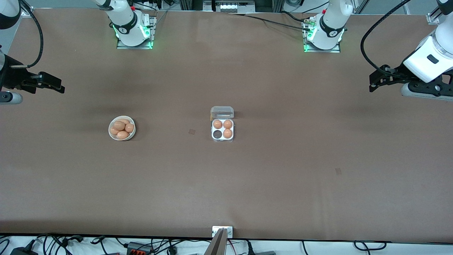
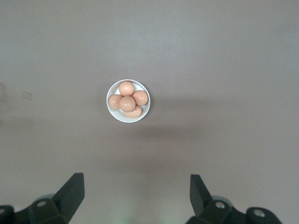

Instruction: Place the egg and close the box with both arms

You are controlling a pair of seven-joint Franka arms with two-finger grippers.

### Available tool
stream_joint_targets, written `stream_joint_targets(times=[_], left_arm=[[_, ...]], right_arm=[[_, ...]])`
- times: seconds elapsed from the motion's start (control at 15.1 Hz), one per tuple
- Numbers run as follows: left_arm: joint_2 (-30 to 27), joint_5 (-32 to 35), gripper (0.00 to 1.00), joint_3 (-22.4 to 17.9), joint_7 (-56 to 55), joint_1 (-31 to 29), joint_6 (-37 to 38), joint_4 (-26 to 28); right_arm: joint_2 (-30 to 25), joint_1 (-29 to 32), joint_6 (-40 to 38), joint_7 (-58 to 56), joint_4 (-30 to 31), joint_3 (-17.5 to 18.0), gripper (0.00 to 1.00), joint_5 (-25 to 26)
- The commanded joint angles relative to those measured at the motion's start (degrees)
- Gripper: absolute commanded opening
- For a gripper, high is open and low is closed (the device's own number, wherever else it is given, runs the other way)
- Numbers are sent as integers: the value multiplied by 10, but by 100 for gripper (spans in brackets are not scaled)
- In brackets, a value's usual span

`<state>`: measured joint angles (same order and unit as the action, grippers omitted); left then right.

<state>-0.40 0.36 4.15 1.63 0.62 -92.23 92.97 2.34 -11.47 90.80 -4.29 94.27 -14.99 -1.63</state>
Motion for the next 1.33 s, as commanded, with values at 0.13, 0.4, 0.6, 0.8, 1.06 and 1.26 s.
stream_joint_targets(times=[0.13,0.4,0.6,0.8,1.06,1.26], left_arm=[[0,2,100,1,9,-2,11,-10],[0,2,100,1,9,-1,11,-10],[-1,2,100,0,9,-2,11,-10],[-1,2,100,1,9,-1,11,-10],[0,2,100,1,9,-1,12,-10],[0,3,100,1,9,-1,11,-10]], right_arm=[[4,1,-12,-6,-14,0,100,4],[10,0,-11,-5,-14,1,100,0],[38,-5,-18,-5,-12,3,100,7],[54,2,-20,-4,-12,1,100,0],[113,1,-18,-20,-15,0,100,2],[136,3,17,-19,-11,0,100,-19]])
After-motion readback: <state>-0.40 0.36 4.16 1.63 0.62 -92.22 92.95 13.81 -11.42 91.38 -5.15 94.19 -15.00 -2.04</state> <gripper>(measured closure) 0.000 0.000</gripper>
